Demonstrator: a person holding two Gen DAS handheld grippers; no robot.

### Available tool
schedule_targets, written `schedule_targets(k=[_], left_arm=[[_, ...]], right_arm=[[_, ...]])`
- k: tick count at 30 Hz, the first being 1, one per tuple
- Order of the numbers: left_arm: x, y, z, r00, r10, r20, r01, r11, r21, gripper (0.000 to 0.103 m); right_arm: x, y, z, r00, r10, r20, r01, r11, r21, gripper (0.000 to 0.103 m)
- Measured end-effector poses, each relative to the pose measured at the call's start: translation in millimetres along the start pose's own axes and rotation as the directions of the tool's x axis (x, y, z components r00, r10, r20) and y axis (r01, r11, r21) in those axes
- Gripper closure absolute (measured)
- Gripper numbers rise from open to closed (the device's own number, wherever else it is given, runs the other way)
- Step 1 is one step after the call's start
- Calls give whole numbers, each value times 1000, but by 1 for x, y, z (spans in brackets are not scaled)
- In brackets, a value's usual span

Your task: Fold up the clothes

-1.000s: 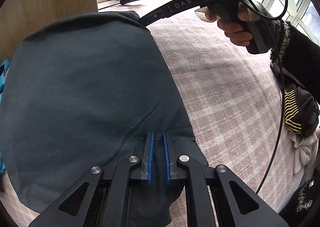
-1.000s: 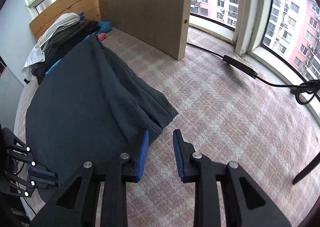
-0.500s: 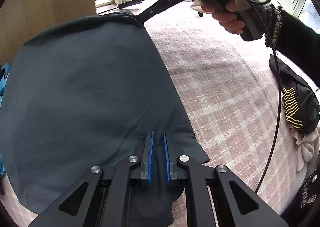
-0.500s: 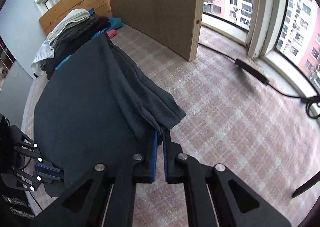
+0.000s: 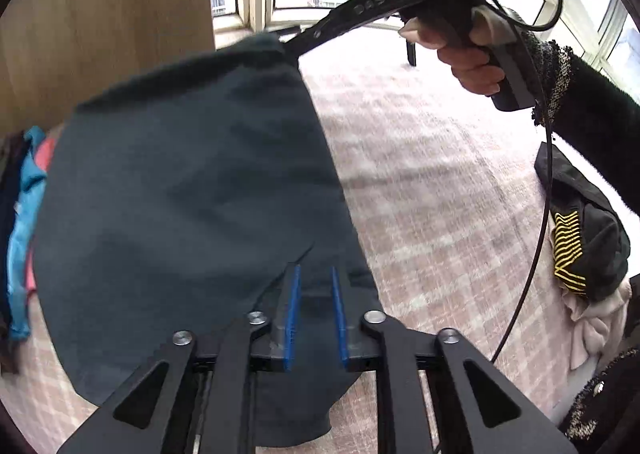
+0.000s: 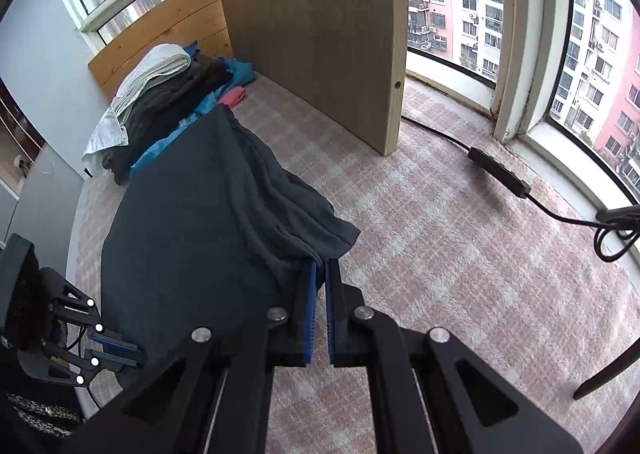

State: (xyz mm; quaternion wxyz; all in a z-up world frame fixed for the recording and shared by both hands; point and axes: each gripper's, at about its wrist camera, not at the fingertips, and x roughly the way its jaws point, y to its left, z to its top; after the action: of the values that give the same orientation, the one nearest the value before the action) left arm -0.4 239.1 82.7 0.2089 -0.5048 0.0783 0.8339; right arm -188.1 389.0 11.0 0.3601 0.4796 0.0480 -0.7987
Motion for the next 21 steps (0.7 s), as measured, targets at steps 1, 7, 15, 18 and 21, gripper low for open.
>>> schedule_targets(k=[1,7,15,18,21], left_arm=[[-1,-11,6,999,30,20,-31,999,15,59],[39,-58,39,962,275,1,-275,961,32,50],[75,-58,67,892,453,7,-453,892,-5,61],[74,-58,73,887,462,24,-461,887,-20,88],[49,-56,74,905,420,61,-418,907,-44,95]], right_arm=[[0,0,2,1000,3,-1,-3,1000,8,99],[1,-2,4,1000,30,-4,-30,999,45,99],[-5,-3,2,995,94,16,-95,994,59,99],[-8,-4,1,994,107,29,-109,992,59,99],[-14,-11,1,986,152,68,-157,984,81,99]])
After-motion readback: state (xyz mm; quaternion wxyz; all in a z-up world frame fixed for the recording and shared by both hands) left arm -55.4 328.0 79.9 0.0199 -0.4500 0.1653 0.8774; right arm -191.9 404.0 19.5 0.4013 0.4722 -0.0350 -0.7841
